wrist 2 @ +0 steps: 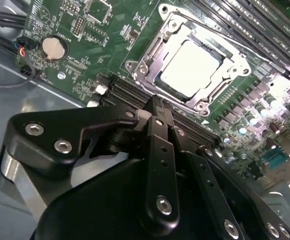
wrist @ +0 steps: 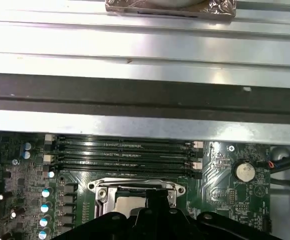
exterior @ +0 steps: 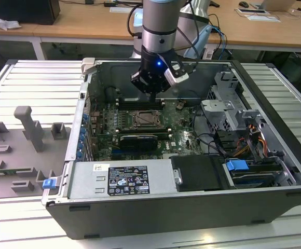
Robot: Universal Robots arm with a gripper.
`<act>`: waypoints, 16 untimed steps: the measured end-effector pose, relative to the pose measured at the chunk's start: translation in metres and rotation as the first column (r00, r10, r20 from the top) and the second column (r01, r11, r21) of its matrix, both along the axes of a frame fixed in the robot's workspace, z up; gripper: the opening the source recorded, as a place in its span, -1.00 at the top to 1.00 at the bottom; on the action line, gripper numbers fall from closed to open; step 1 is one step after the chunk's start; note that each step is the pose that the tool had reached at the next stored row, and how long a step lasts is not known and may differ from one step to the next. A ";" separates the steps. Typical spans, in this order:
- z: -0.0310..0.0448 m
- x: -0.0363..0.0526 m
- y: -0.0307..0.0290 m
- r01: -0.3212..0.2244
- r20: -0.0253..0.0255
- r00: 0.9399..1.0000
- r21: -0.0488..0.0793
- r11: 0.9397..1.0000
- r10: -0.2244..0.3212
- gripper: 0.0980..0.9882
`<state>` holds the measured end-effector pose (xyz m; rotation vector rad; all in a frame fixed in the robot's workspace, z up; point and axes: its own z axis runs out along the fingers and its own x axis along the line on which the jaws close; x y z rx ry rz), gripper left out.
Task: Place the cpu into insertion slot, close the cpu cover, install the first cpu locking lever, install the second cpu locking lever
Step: 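Install the second cpu locking lever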
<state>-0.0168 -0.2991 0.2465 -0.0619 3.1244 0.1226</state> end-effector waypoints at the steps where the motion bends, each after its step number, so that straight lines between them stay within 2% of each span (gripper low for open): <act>1: 0.0000 -0.0001 -0.0014 0.000 0.000 1.000 0.000 1.000 0.000 0.98; 5: -0.0001 -0.0001 -0.0073 0.000 0.000 1.000 0.000 1.000 0.000 0.98; 8: -0.0003 0.0000 -0.0148 0.000 -0.001 1.000 0.000 1.000 0.000 0.98; 14: -0.0005 0.0000 -0.0341 0.000 -0.001 1.000 0.000 1.000 0.000 0.98; 16: -0.0006 -0.0001 -0.0389 0.000 -0.002 1.000 0.000 1.000 0.000 0.98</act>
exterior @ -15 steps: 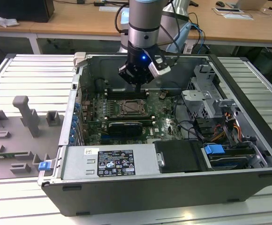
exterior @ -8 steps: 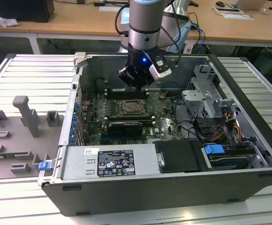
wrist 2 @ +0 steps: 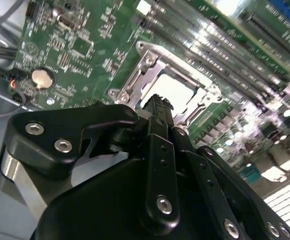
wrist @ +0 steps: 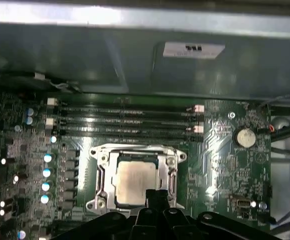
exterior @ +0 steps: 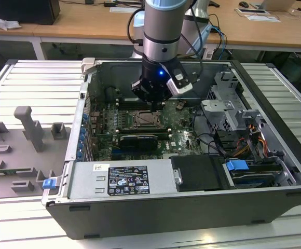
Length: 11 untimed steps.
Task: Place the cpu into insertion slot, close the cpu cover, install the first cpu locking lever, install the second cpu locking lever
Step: 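Install the second cpu locking lever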
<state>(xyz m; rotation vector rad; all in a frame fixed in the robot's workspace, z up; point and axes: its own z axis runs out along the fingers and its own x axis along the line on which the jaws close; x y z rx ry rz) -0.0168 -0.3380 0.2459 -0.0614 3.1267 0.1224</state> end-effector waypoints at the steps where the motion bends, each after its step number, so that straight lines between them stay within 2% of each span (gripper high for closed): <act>1: -0.0002 0.0000 -0.0017 0.000 -0.002 1.000 0.001 1.000 0.000 0.98; 2: -0.0011 0.0000 -0.0044 0.000 -0.004 1.000 0.009 1.000 0.000 0.98; 4: -0.0028 0.0000 -0.0099 -0.001 -0.005 1.000 0.031 1.000 0.001 0.98; 5: -0.0037 -0.0002 -0.0152 -0.001 -0.005 1.000 0.039 0.999 0.001 0.98; 7: -0.0042 -0.0003 -0.0229 -0.004 -0.005 1.000 0.046 0.999 0.004 0.98; 11: -0.0050 -0.0021 -0.0317 -0.018 -0.005 1.000 0.050 0.999 0.019 0.98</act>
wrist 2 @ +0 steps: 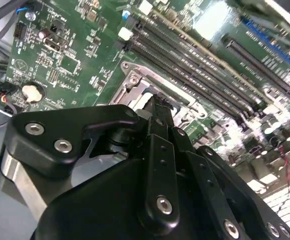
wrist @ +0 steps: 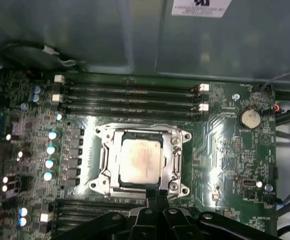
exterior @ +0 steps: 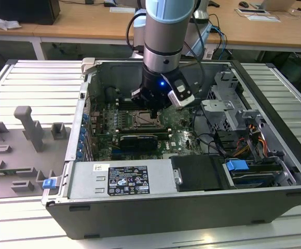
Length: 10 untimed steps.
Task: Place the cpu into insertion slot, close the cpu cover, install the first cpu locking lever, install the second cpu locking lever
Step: 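Install the second cpu locking lever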
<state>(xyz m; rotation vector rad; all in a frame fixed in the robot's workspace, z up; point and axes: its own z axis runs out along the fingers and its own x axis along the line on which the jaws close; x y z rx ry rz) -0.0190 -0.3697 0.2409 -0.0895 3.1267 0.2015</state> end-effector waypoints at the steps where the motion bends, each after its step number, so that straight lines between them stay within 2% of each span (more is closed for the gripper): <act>1: -0.0001 -0.0008 -0.0013 -0.001 0.000 1.000 0.000 1.000 0.001 0.98; 7: -0.0004 -0.0127 -0.0101 -0.009 0.000 1.000 0.000 1.000 0.009 0.98; 10: -0.0008 -0.0203 -0.0106 -0.011 0.000 1.000 0.000 1.000 0.011 0.98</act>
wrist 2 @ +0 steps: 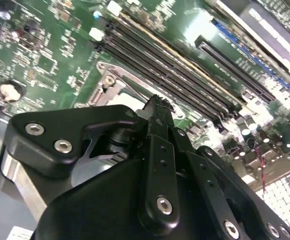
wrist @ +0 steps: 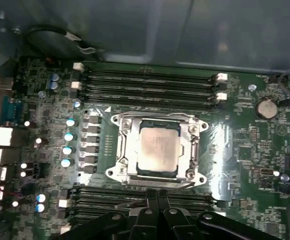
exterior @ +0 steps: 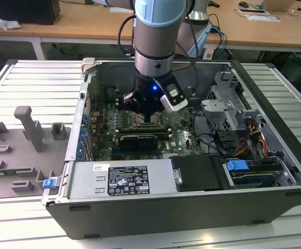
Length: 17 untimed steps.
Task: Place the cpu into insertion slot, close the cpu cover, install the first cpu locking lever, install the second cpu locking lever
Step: 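Install the second cpu locking lever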
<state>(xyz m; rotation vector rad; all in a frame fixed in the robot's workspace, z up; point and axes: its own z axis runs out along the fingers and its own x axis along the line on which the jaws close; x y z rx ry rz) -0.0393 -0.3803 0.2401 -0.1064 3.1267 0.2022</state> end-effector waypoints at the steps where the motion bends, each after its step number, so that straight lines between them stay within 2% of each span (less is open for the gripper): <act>1: -0.0001 -0.0023 -0.0001 0.000 0.000 1.000 0.000 1.000 0.000 0.98; 3: -0.0023 -0.0071 -0.0002 -0.002 0.000 1.000 0.000 1.000 0.002 0.98; 9: -0.0137 -0.0092 -0.0004 -0.004 0.000 1.000 0.001 1.000 0.004 0.98; 14: -0.0156 -0.0169 -0.0017 -0.004 0.000 1.000 0.003 1.000 0.004 0.98; 17: -0.0167 -0.0209 -0.0027 -0.004 0.000 1.000 0.015 1.000 0.004 0.98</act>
